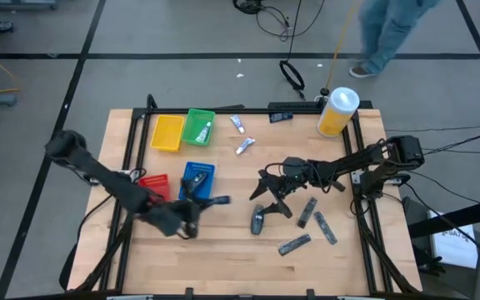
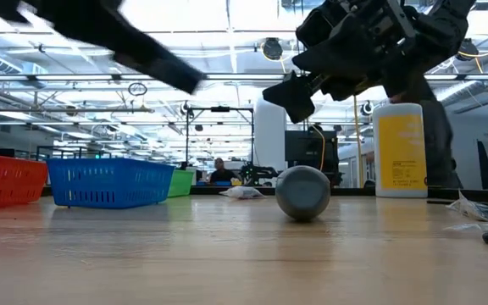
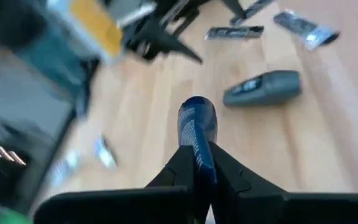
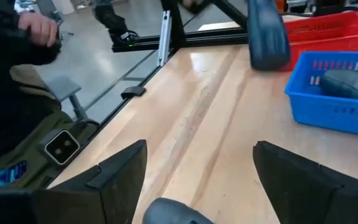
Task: Pick & Place Travel size toiletries
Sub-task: Put the blue shaving cream into the red bin, then put the black comb into the yellow bin
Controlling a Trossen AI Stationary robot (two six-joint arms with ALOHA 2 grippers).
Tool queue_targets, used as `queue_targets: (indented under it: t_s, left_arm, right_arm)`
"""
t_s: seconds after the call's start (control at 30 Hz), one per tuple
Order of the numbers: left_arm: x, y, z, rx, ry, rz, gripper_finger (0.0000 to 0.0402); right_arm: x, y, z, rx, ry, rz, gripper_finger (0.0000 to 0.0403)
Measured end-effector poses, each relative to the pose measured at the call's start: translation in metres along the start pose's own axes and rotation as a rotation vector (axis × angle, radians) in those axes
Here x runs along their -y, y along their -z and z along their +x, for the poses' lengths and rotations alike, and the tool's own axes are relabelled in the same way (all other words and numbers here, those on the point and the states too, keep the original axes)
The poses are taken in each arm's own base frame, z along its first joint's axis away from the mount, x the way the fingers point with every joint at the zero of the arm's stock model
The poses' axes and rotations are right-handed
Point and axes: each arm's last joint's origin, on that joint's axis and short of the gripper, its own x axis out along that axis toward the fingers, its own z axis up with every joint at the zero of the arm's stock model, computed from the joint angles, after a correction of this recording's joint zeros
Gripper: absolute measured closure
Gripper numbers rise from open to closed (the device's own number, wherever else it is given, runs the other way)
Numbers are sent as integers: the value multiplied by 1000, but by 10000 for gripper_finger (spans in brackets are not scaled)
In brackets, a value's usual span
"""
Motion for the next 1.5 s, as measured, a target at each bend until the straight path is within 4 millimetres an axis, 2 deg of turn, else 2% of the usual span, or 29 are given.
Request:
queue_targets:
  t_s: [0.1,0.23,0.33,0.43,0.57,0.8,1.03,1.2,1.5]
  left_arm:
    - [-18,7,-31,-127,13,-241,383]
    - [-44,18,-67,-419,2,-579,396]
    - [-56,33,-83,-673,-96,-754,391]
    - [-61,47,-91,-853,-230,-835,384]
    - [-57,62,-87,-902,-361,-917,387]
    - [-39,91,-67,-895,-471,-921,385]
    - [-24,95,-54,-926,-570,-838,354]
    - [-15,99,-46,-965,-596,-786,312]
    - [-8,99,-41,-1015,-585,-767,192]
  right_arm:
    - [-1,0,1,0,1,-9,120]
    - [-1,0,1,-1,1,-12,123]
    - [-1,0,1,1,3,-13,123]
    - [-1,0,1,1,2,-13,124]
    - [-1,0,1,1,4,-12,124]
    - [-1,0,1,1,4,-2,124]
    - [-1,0,1,1,4,-1,124]
    - [-1,0,1,0,4,14,124]
    - [-5,1,3,-3,-8,11,124]
